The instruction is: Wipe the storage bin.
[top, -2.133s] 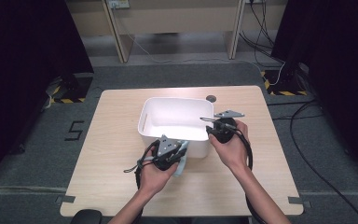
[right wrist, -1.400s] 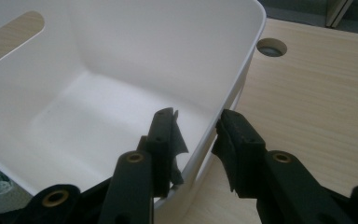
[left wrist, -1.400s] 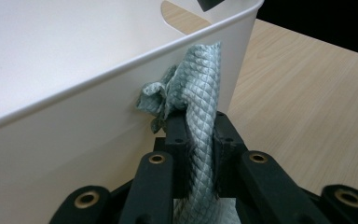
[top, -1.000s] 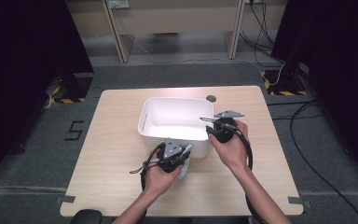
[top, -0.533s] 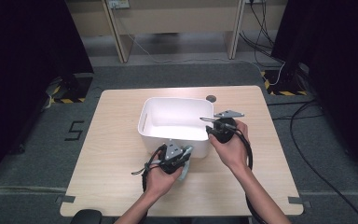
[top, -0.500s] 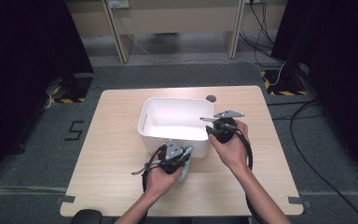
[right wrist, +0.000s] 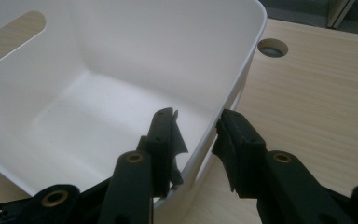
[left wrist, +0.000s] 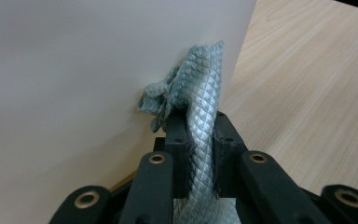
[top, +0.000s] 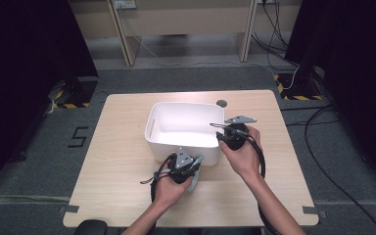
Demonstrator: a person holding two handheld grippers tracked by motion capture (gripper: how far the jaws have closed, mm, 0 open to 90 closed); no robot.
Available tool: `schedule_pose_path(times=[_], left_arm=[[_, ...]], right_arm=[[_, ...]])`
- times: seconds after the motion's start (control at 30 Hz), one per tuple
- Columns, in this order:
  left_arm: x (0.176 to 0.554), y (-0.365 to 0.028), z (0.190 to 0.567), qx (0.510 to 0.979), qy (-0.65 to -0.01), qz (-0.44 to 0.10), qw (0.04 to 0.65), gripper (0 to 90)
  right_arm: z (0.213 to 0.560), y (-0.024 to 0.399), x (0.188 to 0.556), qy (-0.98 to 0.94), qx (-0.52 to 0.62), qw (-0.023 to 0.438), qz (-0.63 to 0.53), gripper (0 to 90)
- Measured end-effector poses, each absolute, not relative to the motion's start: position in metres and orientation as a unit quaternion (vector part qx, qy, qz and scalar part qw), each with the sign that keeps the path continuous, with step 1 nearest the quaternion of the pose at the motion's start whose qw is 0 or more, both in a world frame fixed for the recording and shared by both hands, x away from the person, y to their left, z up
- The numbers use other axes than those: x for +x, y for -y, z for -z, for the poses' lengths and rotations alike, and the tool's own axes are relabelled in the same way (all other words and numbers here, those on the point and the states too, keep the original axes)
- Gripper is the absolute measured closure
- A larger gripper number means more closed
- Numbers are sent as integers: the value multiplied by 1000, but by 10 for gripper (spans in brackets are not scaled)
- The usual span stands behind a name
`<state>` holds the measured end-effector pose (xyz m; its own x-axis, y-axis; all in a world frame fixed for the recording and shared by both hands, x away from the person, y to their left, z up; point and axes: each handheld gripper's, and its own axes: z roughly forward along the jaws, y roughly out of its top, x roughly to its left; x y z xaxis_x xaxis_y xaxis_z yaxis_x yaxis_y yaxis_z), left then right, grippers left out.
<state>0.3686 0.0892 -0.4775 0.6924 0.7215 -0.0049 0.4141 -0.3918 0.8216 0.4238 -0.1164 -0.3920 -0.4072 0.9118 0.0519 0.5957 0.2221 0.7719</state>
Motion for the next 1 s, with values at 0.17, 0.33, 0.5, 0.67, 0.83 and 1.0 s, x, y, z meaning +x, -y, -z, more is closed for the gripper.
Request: schedule_pose_path(times=[0.17,0.33,0.5,0.67,0.83,1.0], left_arm=[[370,-88,483,817,-352,-175,421,797],[371,-88,488,821,-352,-173,414,797],[372,-87,493,822,-356,-170,412,797],[373,-86,496,823,-358,-167,408,797],[374,-85,497,826,-357,-166,404,797],[373,-86,498,824,-358,-166,406,797]], right_arm=[[392,116,424,-752,501,213,-371,666],[392,116,424,-752,501,212,-371,666],[392,116,424,-752,501,211,-372,665],[392,116,424,-752,501,212,-372,664],[392,117,424,-752,501,211,-371,664],[392,117,424,-751,502,209,-374,656]])
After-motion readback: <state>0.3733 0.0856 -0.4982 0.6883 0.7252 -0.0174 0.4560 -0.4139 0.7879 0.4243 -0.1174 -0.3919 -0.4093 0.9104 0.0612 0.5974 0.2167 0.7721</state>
